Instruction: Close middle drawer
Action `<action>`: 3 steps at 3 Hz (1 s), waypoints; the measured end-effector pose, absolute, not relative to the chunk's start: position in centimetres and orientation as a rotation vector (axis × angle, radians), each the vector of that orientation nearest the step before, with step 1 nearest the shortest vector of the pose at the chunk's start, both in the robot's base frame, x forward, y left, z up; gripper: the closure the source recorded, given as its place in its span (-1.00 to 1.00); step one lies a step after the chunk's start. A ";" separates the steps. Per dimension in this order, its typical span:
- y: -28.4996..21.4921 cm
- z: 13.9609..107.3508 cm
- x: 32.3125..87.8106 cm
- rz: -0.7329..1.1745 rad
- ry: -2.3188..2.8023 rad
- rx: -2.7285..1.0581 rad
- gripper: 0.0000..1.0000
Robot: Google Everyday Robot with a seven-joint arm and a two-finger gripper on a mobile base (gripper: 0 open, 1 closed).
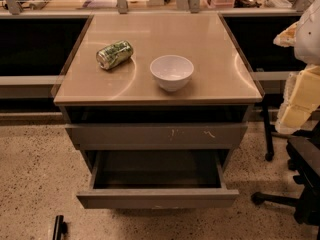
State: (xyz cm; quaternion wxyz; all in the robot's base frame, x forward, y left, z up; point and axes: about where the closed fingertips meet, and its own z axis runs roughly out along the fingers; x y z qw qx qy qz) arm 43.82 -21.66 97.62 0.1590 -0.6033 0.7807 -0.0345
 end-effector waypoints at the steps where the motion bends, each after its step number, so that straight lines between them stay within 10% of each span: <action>1: -21.7 97.6 43.8 -0.099 2.232 -1.725 -1.00; 3: -21.2 91.8 41.1 -0.015 2.218 -1.643 -1.00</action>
Offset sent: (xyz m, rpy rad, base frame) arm -0.0147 -0.0033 -0.0466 0.0130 -0.0086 -0.0376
